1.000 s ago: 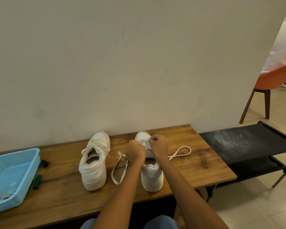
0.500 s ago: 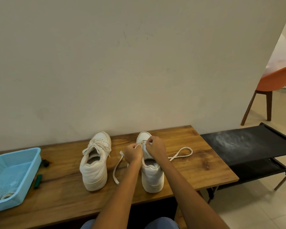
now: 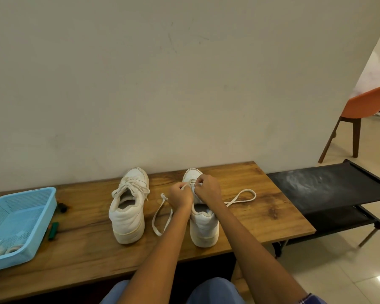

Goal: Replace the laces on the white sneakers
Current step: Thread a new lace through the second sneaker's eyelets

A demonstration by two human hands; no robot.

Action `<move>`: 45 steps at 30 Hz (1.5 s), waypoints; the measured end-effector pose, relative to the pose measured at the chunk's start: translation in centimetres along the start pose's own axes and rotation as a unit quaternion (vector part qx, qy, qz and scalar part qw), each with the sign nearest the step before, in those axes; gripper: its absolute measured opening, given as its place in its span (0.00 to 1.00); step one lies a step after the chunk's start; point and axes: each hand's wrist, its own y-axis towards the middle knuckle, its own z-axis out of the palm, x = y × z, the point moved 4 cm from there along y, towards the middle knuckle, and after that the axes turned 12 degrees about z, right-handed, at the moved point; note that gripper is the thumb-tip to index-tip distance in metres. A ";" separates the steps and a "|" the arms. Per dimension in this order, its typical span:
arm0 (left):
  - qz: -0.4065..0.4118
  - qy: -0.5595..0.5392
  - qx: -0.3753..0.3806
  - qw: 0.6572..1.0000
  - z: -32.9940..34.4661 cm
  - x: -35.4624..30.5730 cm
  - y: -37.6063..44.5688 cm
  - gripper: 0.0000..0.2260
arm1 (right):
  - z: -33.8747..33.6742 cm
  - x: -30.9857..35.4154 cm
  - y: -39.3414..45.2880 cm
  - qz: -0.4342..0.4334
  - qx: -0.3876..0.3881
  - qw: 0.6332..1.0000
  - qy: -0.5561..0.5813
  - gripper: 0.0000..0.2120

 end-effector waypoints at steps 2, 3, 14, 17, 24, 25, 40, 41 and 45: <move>0.007 -0.001 -0.002 1.000 0.0 -0.1 0.0 0.08 | 0.0 0.1 0.0 0.000 0.004 1.000 -0.010 0.09; 0.007 0.002 0.001 1.000 -0.1 -0.2 -0.1 0.09 | 0.0 0.1 0.0 0.000 0.004 1.000 -0.014 0.09; 0.035 0.011 0.010 0.999 0.1 -0.3 -0.3 0.11 | 0.8 0.3 0.2 -0.039 -0.004 0.999 -0.019 0.10; -0.128 -0.100 -0.019 0.986 0.1 0.7 0.0 0.20 | 0.9 0.0 0.2 -0.040 -0.016 0.999 -0.026 0.10; -0.153 -0.062 0.047 0.985 1.1 0.4 2.4 0.13 | 0.7 0.1 0.5 -0.050 -0.023 0.997 -0.055 0.13; -0.143 -0.050 0.051 0.987 1.2 0.2 2.4 0.12 | 0.5 0.1 0.5 -0.049 -0.025 0.997 -0.055 0.13; -0.036 0.057 0.053 0.996 1.5 0.1 1.9 0.10 | -0.2 0.7 -0.9 -0.054 0.003 0.998 -0.029 0.11; -0.036 0.065 0.057 0.996 1.7 0.2 2.0 0.11 | -0.3 0.6 -1.0 -0.050 -0.003 0.998 -0.027 0.10; -0.046 0.063 0.065 0.995 2.5 0.9 2.4 0.13 | -0.9 -0.2 -1.2 -0.008 -0.054 0.998 -0.041 0.10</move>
